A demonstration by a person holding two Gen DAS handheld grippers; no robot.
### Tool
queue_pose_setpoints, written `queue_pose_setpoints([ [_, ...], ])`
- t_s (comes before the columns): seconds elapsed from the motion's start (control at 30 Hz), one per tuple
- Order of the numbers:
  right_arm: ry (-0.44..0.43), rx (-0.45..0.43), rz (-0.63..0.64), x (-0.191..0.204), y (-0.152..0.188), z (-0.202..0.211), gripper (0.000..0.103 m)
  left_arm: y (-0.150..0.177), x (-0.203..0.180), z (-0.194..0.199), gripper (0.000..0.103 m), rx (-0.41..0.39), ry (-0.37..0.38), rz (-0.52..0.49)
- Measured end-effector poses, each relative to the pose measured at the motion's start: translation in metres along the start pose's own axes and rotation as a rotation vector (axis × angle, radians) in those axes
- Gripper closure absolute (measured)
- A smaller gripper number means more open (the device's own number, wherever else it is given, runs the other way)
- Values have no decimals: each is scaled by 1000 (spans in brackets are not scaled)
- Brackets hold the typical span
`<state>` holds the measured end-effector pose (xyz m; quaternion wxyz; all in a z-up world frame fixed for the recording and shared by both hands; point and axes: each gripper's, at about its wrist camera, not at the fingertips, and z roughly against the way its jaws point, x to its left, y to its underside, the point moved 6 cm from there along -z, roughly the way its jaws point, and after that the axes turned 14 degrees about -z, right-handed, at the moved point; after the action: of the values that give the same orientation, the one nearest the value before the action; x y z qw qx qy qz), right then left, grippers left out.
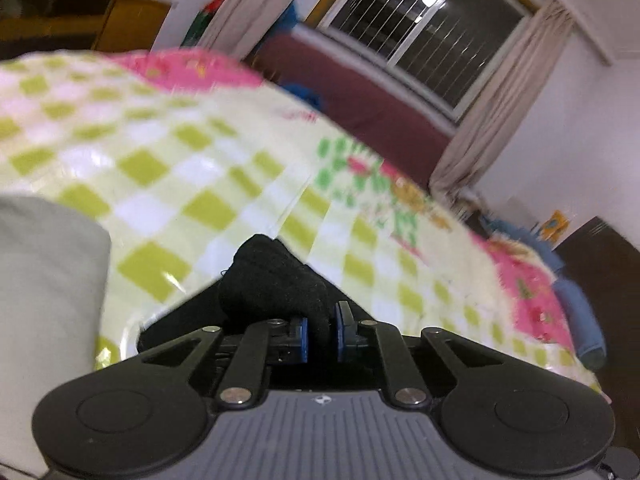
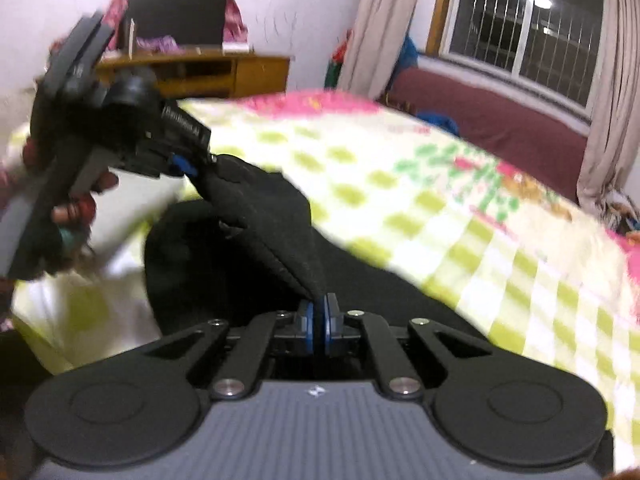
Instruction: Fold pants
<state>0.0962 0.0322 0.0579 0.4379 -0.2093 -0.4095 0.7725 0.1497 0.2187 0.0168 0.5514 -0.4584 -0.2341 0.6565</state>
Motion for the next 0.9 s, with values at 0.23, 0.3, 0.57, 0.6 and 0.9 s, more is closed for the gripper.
queue_pose_setpoints([
  [0.23, -14, 198, 34, 35, 74, -64, 95, 66, 50, -26, 75, 218, -143, 21],
  [0.3, -23, 177, 4, 38, 69, -61, 96, 68, 54, -18, 75, 198, -142, 42],
  [0.57, -31, 84, 90, 46, 54, -36, 96, 52, 36, 9, 75, 98, -181, -73],
  [0.6, -45, 143, 62, 46, 65, -50, 94, 59, 41, 5, 75, 135, -194, -71],
  [0.9, -152, 199, -88, 16, 46, -14, 73, 61, 54, 27, 65, 181, -254, -90],
])
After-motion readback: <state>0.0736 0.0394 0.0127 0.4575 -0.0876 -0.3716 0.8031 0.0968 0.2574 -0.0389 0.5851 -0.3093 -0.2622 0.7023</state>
